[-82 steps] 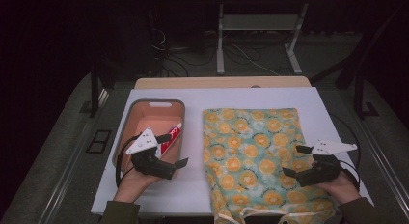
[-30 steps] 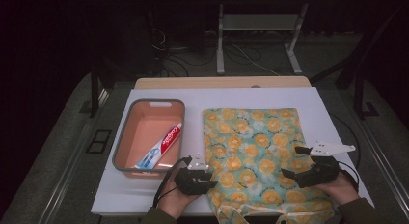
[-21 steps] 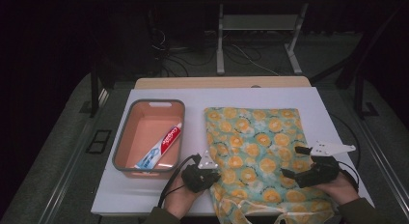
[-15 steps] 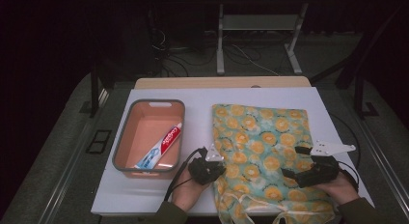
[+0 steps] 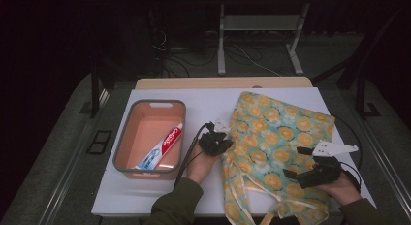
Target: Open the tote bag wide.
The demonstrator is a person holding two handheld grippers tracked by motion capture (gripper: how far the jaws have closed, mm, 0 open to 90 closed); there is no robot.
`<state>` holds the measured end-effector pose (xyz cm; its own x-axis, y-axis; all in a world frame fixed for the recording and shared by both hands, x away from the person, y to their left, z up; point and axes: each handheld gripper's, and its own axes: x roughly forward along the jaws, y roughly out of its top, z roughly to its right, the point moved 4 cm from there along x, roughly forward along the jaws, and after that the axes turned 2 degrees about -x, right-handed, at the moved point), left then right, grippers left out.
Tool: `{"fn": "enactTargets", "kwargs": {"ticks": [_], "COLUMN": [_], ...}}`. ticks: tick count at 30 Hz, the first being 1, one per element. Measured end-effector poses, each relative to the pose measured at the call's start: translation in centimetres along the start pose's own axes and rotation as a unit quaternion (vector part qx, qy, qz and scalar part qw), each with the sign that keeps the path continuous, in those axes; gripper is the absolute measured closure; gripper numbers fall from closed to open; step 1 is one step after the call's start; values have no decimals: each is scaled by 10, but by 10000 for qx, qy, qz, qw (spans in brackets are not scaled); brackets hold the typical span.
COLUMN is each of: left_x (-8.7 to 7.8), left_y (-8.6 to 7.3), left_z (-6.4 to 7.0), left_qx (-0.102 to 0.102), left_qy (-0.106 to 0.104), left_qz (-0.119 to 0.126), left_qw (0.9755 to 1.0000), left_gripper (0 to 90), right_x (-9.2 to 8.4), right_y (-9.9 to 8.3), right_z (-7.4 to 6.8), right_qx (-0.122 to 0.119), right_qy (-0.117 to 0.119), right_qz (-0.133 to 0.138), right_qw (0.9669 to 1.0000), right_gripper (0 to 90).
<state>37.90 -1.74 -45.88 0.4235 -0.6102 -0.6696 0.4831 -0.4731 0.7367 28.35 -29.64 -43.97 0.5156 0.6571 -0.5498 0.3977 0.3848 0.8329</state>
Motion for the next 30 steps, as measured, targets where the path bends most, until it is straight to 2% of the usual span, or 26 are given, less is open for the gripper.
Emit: {"fn": "enactTargets", "kwargs": {"ticks": [4, 9, 10, 11, 12, 13, 14, 15, 16, 17, 21, 25, 27, 29, 30], "left_x": [14, 16, 14, 11, 8, 4, -1, -5, -10, -15, -31, -43, -44, -41, -39], "left_y": [14, 20, 20, 20, 20, 19, 19, 18, 17, 15, 5, -11, -21, -32, -36], "left_z": [-16, -22, -22, -21, -19, -17, -15, -12, -8, -4, 14, 30, 32, 31, 30], "left_qx": [-9, -111, -128, -130, -139, -155, -167, -186, -205, -259, -260, -237, -204, -271, -319], "left_qy": [214, 221, 221, 261, 286, 267, 263, 241, 176, 126, -52, -77, 3, 50, 34], "left_qz": [47, 95, 98, 102, 149, 203, 222, 249, 308, 363, 429, 406, 321, 182, 112], "left_qw": [9998, 9996, 9996, 9995, 9994, 9993, 9993, 9992, 9992, 9989, 9987, 9989, 9993, 9995, 9994], "left_gripper": [886, 875, 848, 744, 693, 693, 637, 536, 498, 498, 311, 262, 246, 246, 286], "right_x": [0, -1, -1, -2, -2, -2, -2, -2, -2, -2, -1, 0, 0, 0, 0], "right_y": [0, -1, -1, -1, 0, 0, 0, 0, 0, 0, 0, -1, -1, -1, -1], "right_z": [0, 1, 1, 1, 1, 1, 1, 0, 0, 0, 0, 0, -1, -1, -1], "right_qx": [0, 17, 16, 9, 7, 7, -1, -8, -5, -5, -12, -5, 2, 5, 0], "right_qy": [-2, 0, -2, -8, -12, -12, -20, -23, -28, -28, -49, -55, -55, -55, -54], "right_qz": [6, 22, 24, 35, 42, 42, 39, 31, 28, 28, 12, 12, 0, -3, -2], "right_qw": [10000, 10000, 10000, 10000, 10000, 10000, 10000, 10000, 10000, 10000, 10000, 10000, 10000, 10000, 10000], "right_gripper": [18, 18, 18, 18, 18, 18, 18, 18, 18, 18, 18, 18, 18, 18, 18]}}
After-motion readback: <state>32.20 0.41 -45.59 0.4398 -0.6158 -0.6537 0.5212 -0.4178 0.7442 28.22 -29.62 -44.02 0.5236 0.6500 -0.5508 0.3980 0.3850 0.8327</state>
